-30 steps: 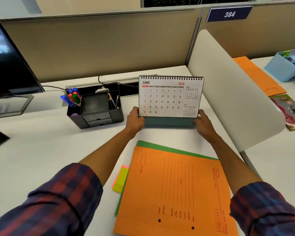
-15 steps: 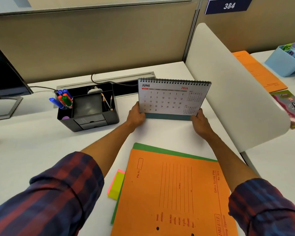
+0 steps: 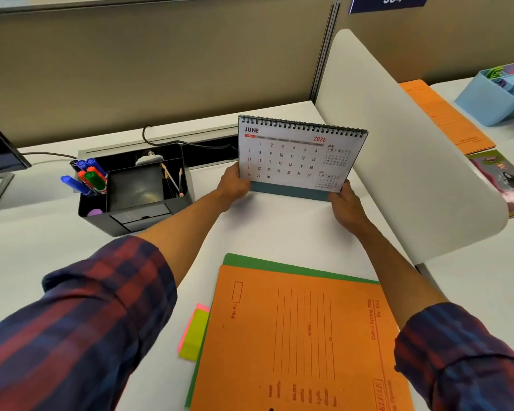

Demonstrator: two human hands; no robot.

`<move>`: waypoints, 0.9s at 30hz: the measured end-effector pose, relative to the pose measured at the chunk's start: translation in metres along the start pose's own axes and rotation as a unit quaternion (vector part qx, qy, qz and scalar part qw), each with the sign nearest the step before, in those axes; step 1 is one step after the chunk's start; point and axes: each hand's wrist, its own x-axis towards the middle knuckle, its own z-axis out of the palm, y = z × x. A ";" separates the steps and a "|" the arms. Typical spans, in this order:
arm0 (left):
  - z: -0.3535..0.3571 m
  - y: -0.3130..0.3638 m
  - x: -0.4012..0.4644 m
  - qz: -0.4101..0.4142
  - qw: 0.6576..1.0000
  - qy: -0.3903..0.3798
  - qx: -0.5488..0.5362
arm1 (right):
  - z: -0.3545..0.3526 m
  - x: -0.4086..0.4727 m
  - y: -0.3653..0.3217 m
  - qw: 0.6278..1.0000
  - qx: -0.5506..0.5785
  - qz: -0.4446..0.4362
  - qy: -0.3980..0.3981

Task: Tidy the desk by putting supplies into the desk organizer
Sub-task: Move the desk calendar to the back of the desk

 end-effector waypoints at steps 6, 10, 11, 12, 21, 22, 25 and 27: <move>0.002 0.009 0.008 -0.003 1.000 0.002 -0.026 | -0.004 0.010 -0.003 1.000 -0.003 0.006 -0.001; 0.002 0.011 0.009 0.001 0.998 0.027 -0.048 | -0.004 0.009 -0.005 1.000 0.009 0.015 0.016; 0.002 0.011 0.008 0.001 0.998 0.030 -0.052 | -0.004 0.008 -0.004 0.999 0.020 0.016 0.024; 0.002 0.012 0.007 0.002 0.998 0.033 -0.055 | -0.004 0.007 -0.004 0.999 0.035 0.017 0.034; -0.004 0.010 -0.014 0.025 0.993 0.084 -0.083 | -0.008 -0.015 0.012 0.995 0.032 0.011 0.096; -0.006 0.007 -0.019 0.032 0.992 0.094 -0.077 | -0.008 -0.021 0.015 0.996 0.018 0.007 0.089; -0.008 -0.009 -0.042 0.054 0.991 0.118 -0.036 | -0.007 -0.041 0.025 0.998 -0.044 -0.026 0.044; -0.008 -0.024 -0.062 0.076 0.988 0.132 -0.006 | -0.004 -0.055 0.032 0.994 -0.089 -0.063 0.019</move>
